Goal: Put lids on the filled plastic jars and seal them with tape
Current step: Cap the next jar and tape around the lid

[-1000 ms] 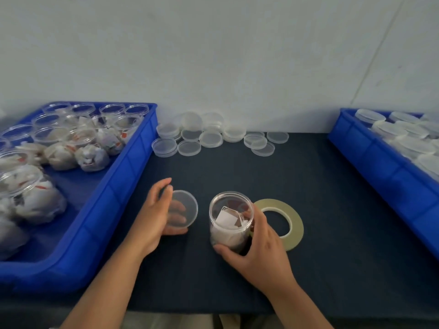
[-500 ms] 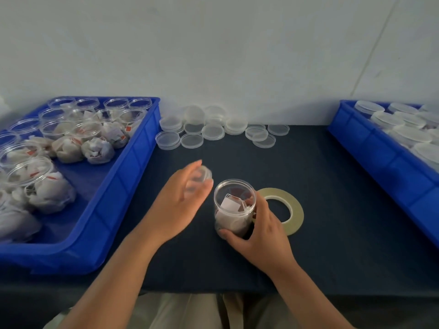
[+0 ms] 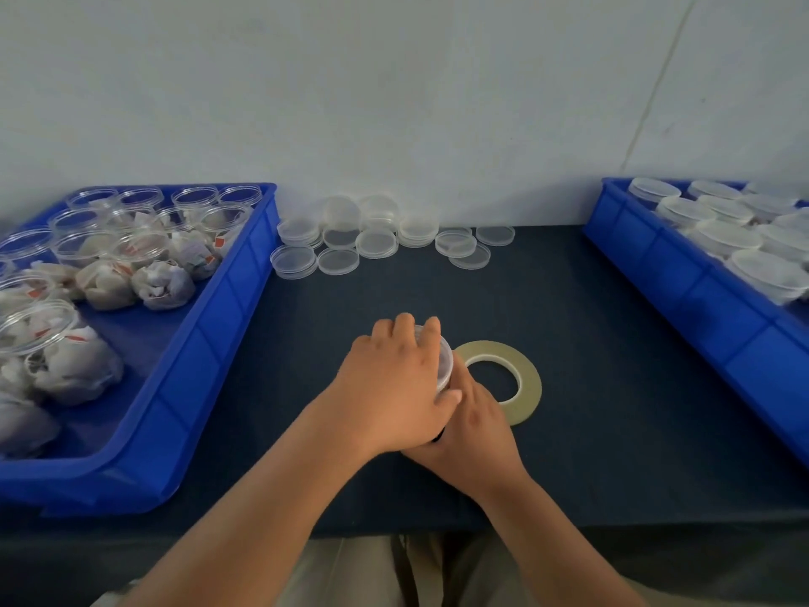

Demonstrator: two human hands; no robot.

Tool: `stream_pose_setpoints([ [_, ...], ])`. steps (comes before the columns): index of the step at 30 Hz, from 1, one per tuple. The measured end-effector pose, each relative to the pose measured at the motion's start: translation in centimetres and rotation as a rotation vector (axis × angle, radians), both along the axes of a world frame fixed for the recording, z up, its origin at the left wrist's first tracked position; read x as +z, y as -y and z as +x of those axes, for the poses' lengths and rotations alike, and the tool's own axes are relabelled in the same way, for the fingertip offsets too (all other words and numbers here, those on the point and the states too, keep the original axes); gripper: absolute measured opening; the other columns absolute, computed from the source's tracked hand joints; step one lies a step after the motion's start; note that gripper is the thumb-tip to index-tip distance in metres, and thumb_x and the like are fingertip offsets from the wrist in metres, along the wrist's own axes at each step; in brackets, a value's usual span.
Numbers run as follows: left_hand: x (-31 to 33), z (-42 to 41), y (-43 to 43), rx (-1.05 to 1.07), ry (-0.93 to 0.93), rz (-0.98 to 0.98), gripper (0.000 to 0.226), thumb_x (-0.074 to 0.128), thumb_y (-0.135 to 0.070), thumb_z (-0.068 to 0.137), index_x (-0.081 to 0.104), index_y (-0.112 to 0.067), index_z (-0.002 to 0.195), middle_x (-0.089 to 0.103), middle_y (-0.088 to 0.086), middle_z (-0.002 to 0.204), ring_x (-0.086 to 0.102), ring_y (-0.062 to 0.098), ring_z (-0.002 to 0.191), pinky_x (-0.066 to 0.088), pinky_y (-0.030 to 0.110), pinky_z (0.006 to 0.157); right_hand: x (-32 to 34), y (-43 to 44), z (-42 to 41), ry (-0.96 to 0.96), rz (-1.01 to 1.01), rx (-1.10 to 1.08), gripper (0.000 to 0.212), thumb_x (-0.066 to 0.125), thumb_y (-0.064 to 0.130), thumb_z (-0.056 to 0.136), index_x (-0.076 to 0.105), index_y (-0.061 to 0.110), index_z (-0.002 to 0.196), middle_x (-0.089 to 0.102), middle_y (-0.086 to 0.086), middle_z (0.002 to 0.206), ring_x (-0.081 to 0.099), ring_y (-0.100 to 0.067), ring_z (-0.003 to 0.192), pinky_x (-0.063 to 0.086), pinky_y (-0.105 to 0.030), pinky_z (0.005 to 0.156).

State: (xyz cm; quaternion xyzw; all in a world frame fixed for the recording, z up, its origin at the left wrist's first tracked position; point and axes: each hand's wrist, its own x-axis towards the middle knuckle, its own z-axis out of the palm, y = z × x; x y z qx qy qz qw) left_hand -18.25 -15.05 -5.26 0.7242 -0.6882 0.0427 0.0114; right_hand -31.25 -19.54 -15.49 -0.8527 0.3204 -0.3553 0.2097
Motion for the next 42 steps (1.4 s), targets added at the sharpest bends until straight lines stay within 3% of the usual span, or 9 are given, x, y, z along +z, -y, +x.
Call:
stream_pose_setpoints([
  [3,-0.2,-0.7,0.7,0.028,-0.01,-0.054,0.076,0.035,-0.081,0.092,0.043,-0.019,0.135,0.052,0.005,0.125,0.052,0.023,0.109,0.045,0.035,0.08,0.2,0.1,0.1,-0.016,-0.022,-0.011,0.063,0.077,0.051,0.08,0.05,0.032,0.134,0.05,0.028,0.122,0.05,0.017,0.099,0.036,-0.001,0.084],
  [10,-0.2,2.4,0.7,-0.266,-0.247,-0.032,0.07,0.042,-0.094,0.077,0.05,-0.039,0.119,0.052,-0.023,0.117,0.048,0.003,0.107,0.037,0.025,0.09,0.2,0.4,-0.3,0.051,0.11,0.007,0.076,0.084,0.057,0.074,0.051,0.03,0.137,0.064,0.025,0.108,0.065,0.0,0.098,0.054,-0.018,0.076],
  [15,0.4,3.3,1.5,-0.469,-0.468,-0.003,0.024,0.067,-0.061,0.09,0.07,-0.038,0.096,0.064,-0.024,0.123,0.053,0.003,0.124,0.044,0.029,0.103,0.3,0.3,-1.0,0.056,0.153,0.103,0.077,0.085,0.058,0.076,0.05,0.027,0.137,0.067,0.021,0.115,0.066,-0.001,0.103,0.056,-0.023,0.08],
  [20,0.6,6.2,-0.1,-0.336,-0.579,-0.005,0.074,0.077,-0.07,0.077,0.048,-0.06,0.144,0.032,-0.036,0.146,0.031,-0.007,0.141,0.036,0.017,0.102,0.7,0.2,-1.0,0.076,0.182,0.1,0.073,0.086,0.058,0.072,0.048,0.038,0.13,0.064,0.028,0.113,0.065,0.002,0.103,0.051,-0.014,0.079],
  [25,0.0,5.4,-2.7,-0.15,-0.59,0.108,0.095,0.06,-0.085,0.074,0.028,-0.05,0.157,0.023,-0.052,0.145,0.026,-0.025,0.135,0.038,0.022,0.112,0.1,-0.1,-0.6,0.067,0.109,0.084,0.082,0.085,0.055,0.072,0.045,0.032,0.139,0.059,0.024,0.122,0.063,-0.002,0.107,0.052,-0.019,0.085],
  [28,-1.5,0.6,-3.4,0.05,-0.438,-0.006,0.104,0.034,-0.095,0.072,0.015,-0.043,0.16,0.02,-0.026,0.159,0.027,0.0,0.144,0.037,0.027,0.106,0.1,-0.4,-0.1,-0.049,0.03,0.05,0.077,0.076,0.062,0.075,0.046,0.034,0.14,0.051,0.026,0.122,0.051,0.008,0.109,0.041,-0.014,0.093],
  [33,-2.2,-3.4,-2.4,0.3,-0.22,-0.322,0.072,0.033,-0.084,0.087,0.052,-0.032,0.133,0.059,-0.007,0.124,0.056,0.011,0.104,0.046,0.025,0.078,1.0,-0.8,-0.3,-0.01,0.111,0.085,0.043,0.064,0.059,0.083,0.046,0.042,0.118,0.058,0.02,0.107,0.058,-0.003,0.099,0.045,-0.012,0.069],
  [38,-2.5,-0.6,-2.1,-0.023,-0.336,-0.377,0.049,0.053,-0.062,0.088,0.069,-0.029,0.12,0.066,-0.014,0.114,0.062,0.007,0.098,0.05,0.022,0.082,0.9,-0.9,-0.3,0.0,-0.031,0.061,0.076,0.074,0.061,0.078,0.045,0.025,0.138,0.067,0.005,0.119,0.068,-0.009,0.09,0.055,-0.018,0.068],
  [42,-2.0,1.4,-1.9,-0.218,-0.416,-0.333,0.043,0.062,-0.054,0.085,0.074,-0.027,0.115,0.068,-0.014,0.113,0.063,0.007,0.099,0.056,0.029,0.085,0.8,-0.7,0.0,-0.021,-0.013,0.043,0.082,0.079,0.056,0.075,0.046,0.019,0.14,0.066,0.009,0.115,0.064,-0.005,0.088,0.042,-0.003,0.069],
])
